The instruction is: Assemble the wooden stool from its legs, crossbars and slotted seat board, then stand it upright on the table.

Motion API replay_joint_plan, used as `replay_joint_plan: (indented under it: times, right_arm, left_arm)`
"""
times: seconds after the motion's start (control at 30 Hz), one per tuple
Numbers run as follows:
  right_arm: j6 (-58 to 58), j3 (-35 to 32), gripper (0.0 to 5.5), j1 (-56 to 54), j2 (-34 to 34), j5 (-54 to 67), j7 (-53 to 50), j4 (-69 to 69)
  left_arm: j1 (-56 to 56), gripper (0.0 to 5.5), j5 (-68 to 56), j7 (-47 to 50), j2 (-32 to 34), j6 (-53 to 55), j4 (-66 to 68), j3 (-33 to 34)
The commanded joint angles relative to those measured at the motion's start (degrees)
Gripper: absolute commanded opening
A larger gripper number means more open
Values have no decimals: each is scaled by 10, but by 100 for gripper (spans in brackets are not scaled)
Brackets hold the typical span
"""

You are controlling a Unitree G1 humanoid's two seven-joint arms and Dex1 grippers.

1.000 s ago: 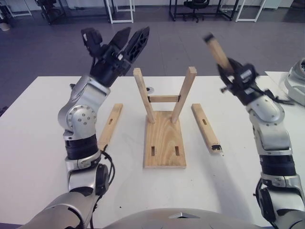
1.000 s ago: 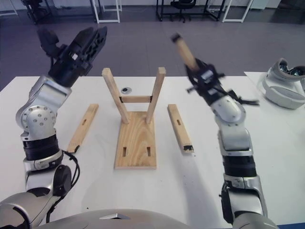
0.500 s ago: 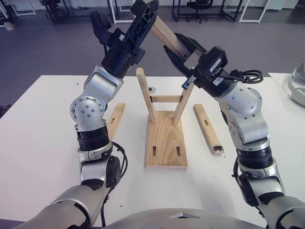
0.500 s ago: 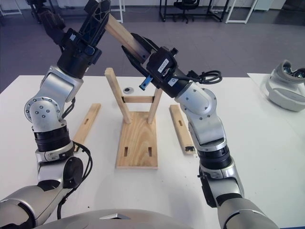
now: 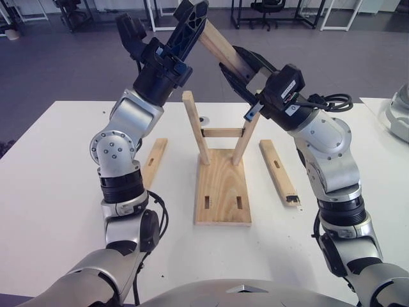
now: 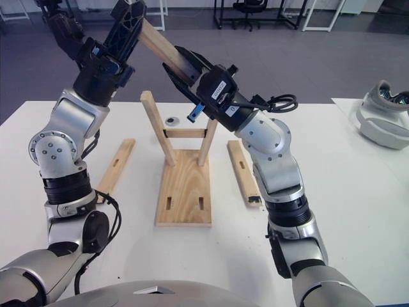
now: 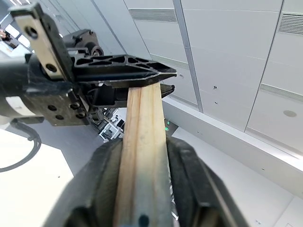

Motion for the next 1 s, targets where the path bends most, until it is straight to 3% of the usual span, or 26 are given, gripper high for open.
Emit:
replay_joint_plan:
  times: [0.03, 0.17, 0.23, 0.33, 0.43, 0.57, 1.0]
  right_arm:
    - [9, -5, 245, 26, -14, -11, 3, -12]
    - [29, -61, 272, 93, -42, -5, -9, -32]
    - [41, -123, 272, 124, -51, 9, -30, -18]
    - [39, -181, 272, 159, -53, 6, -65, 47]
    - [6, -189, 272, 200, -47, -24, -93, 149]
    - [-32, -191, 272, 231, -36, -32, -113, 245]
    - [-90, -166, 272, 254, -25, -53, -132, 318]
  left_arm:
    - [22, 40, 5, 13, 38, 6, -11, 17]
    - [92, 40, 24, 19, 120, -12, -25, 96]
    - [157, 40, 66, 1, 167, -42, -2, 150]
    - [239, 40, 168, -53, 199, -104, 50, 150]
    - [294, 40, 290, -83, 179, -199, 138, 102]
    - [283, 40, 336, -95, 130, -263, 237, 85]
    - [279, 40, 348, -85, 96, -272, 254, 81]
